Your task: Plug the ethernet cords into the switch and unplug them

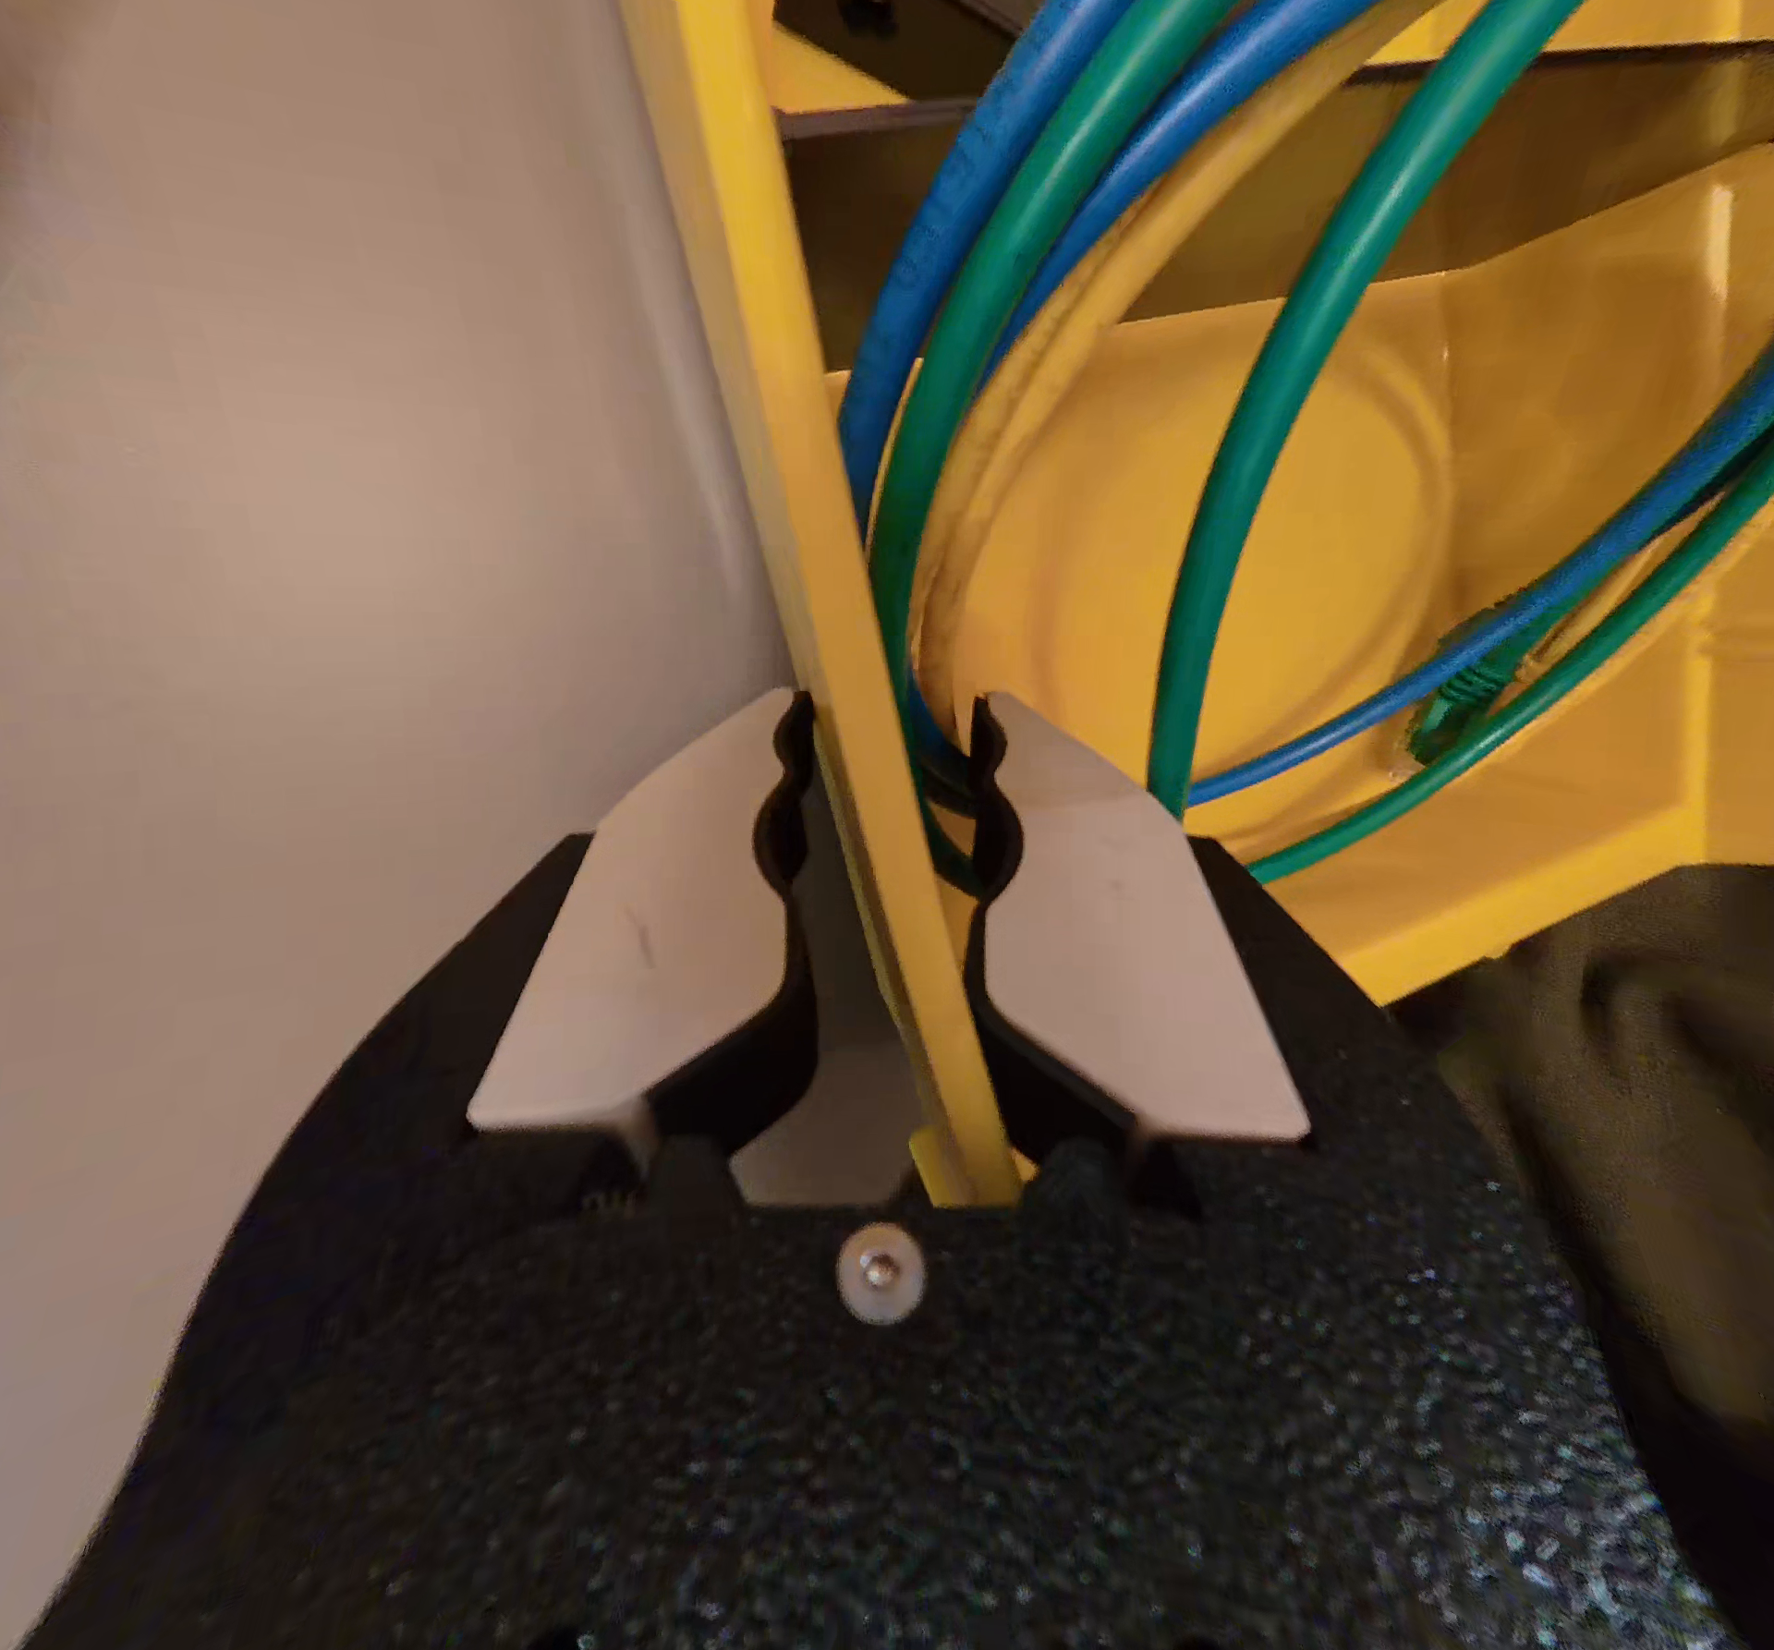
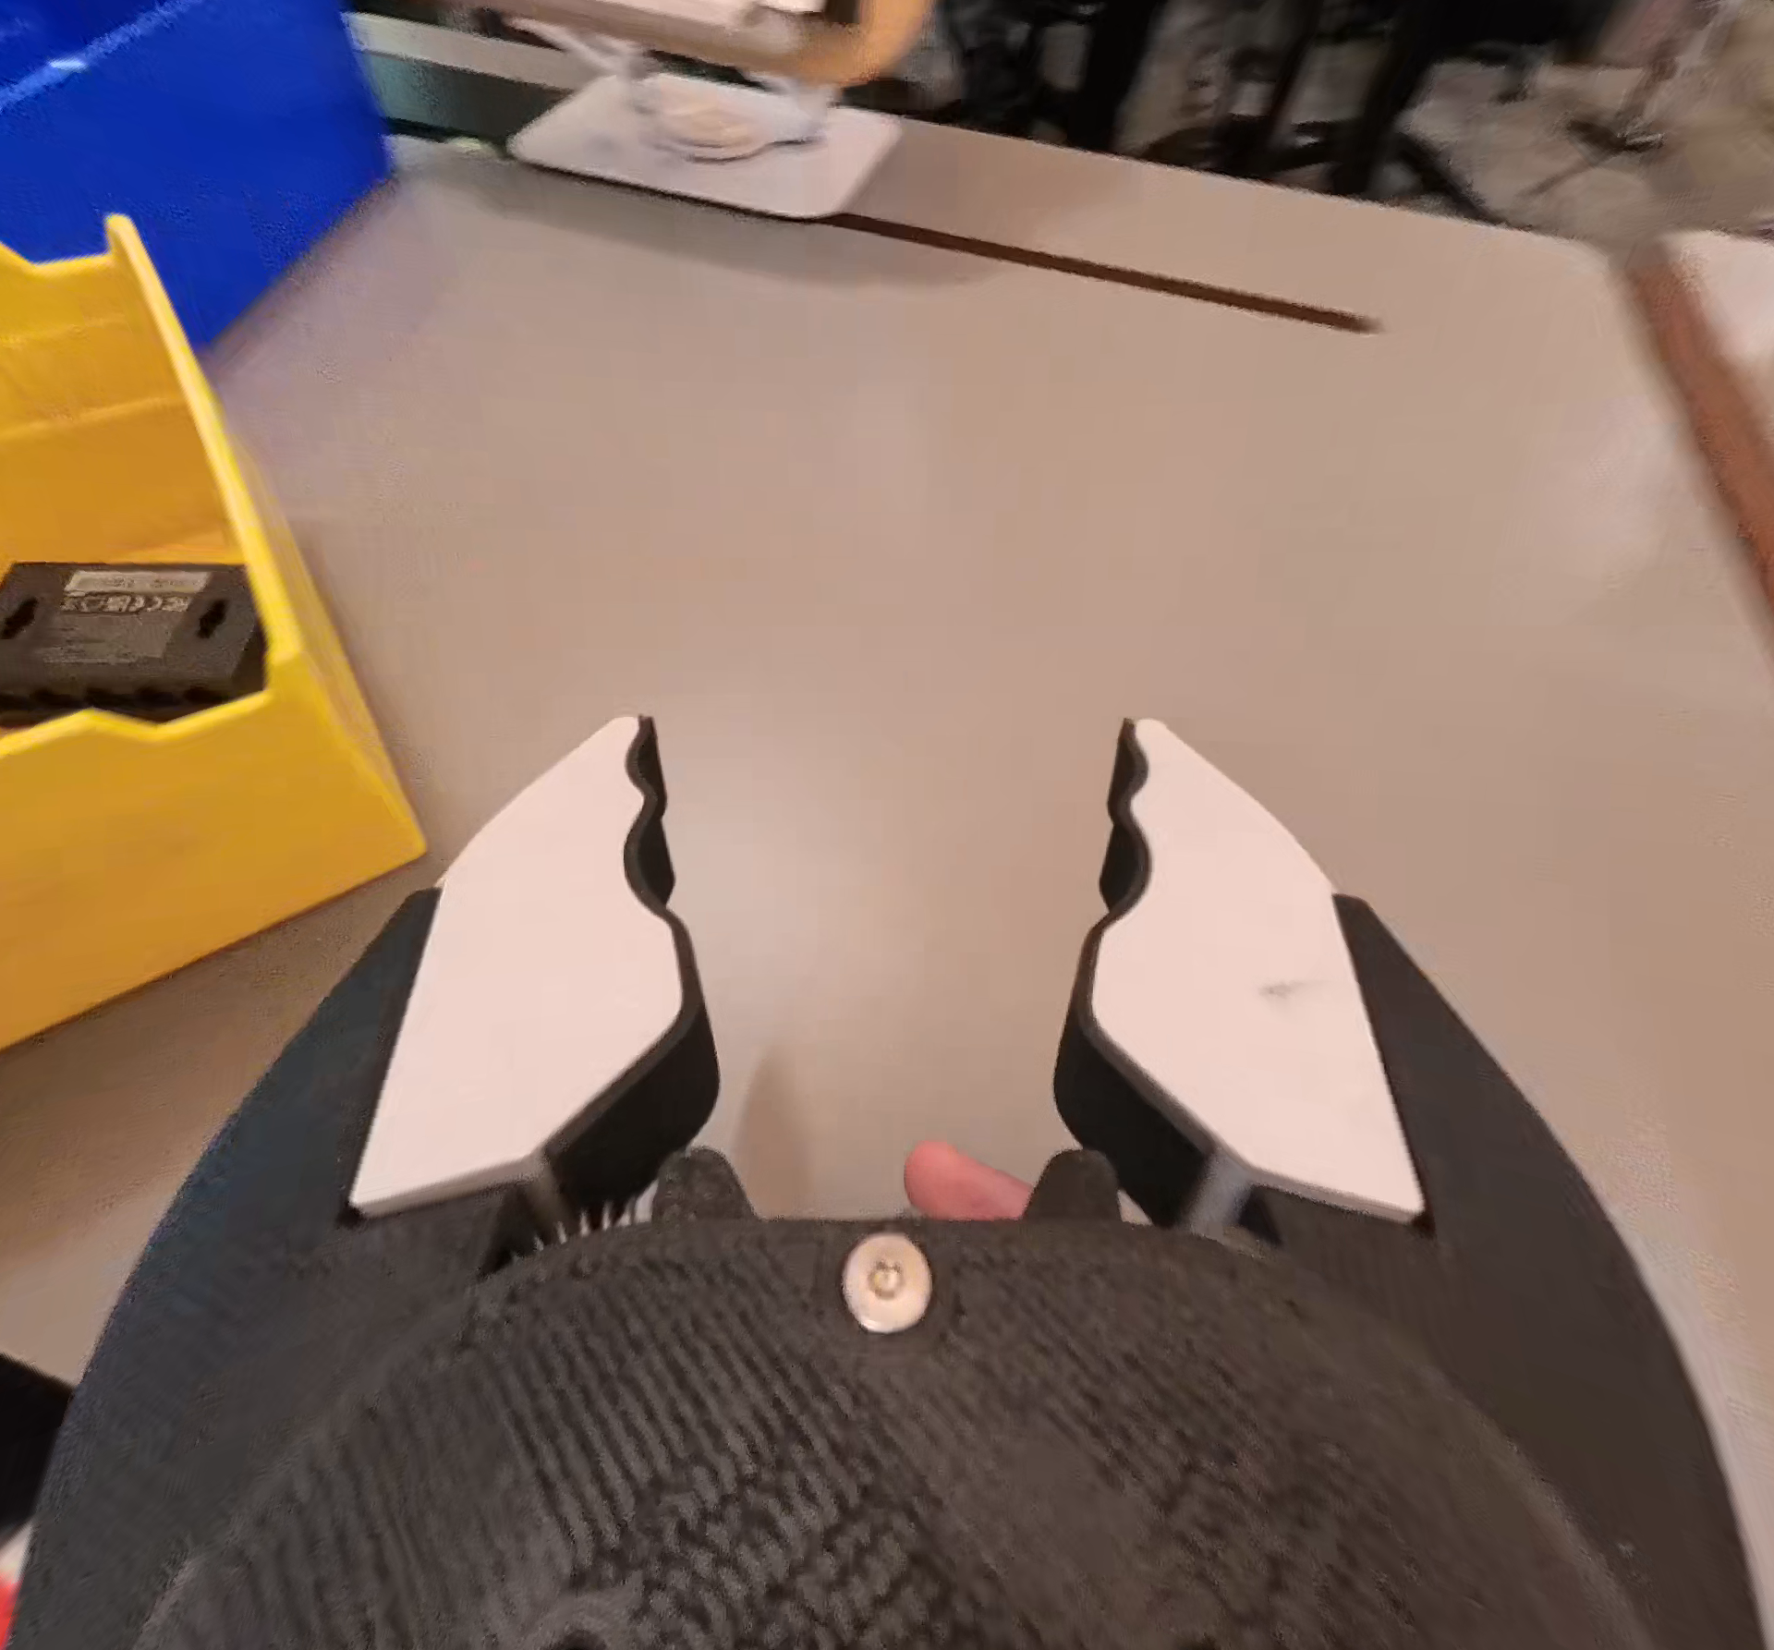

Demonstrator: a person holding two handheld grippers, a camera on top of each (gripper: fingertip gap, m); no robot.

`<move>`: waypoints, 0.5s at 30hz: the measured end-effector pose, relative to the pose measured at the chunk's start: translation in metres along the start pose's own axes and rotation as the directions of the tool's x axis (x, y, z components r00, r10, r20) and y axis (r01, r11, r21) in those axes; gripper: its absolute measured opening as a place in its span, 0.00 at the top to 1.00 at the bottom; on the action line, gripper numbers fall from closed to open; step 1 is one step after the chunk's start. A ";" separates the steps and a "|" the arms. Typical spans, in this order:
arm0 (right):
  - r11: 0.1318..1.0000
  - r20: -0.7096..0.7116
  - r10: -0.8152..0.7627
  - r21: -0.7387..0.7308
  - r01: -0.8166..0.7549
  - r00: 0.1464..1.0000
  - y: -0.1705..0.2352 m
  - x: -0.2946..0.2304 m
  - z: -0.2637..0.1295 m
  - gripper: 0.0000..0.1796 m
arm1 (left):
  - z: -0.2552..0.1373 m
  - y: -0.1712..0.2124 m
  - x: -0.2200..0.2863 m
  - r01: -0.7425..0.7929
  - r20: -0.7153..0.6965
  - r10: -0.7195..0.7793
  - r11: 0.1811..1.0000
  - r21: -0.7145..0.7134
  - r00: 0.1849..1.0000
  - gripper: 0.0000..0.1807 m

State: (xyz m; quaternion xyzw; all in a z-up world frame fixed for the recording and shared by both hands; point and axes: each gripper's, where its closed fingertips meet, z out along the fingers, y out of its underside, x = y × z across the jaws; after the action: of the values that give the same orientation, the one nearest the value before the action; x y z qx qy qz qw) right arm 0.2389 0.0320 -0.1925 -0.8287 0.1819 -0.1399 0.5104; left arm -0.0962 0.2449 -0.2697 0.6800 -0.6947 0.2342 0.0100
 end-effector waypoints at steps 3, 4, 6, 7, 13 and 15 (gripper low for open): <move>0.999 0.158 -0.035 0.007 0.034 0.987 -0.026 -0.066 0.048 0.48 | -0.037 0.064 -0.010 0.048 0.014 -0.048 0.998 -0.029 0.999 0.83; 0.999 0.168 -0.052 0.023 0.049 0.984 -0.039 -0.085 0.065 0.48 | -0.049 0.082 -0.015 0.070 0.022 -0.069 0.997 -0.037 0.997 0.83; 0.991 0.243 -0.107 0.099 0.085 0.964 -0.068 -0.134 0.099 0.45 | -0.072 0.116 -0.029 0.123 0.044 -0.121 0.991 -0.045 0.992 0.83; 0.988 0.286 -0.125 0.121 0.094 0.950 -0.079 -0.160 0.115 0.45 | -0.082 0.133 -0.036 0.154 0.052 -0.152 0.987 -0.043 0.987 0.83; 0.991 0.405 -0.115 0.115 0.074 0.907 -0.111 -0.290 0.201 0.41 | -0.142 0.220 -0.080 0.391 0.172 -0.393 0.919 0.044 0.903 0.82; 0.995 0.397 -0.070 0.095 0.034 0.915 -0.117 -0.314 0.223 0.40 | -0.156 0.242 -0.092 0.457 0.228 -0.466 0.884 0.095 0.855 0.82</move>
State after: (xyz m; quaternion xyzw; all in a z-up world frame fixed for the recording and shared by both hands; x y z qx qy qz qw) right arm 0.0698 0.3974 -0.2000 -0.8216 0.0456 0.0110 0.5681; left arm -0.3662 0.3764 -0.2368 0.8503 -0.5028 0.1522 -0.0324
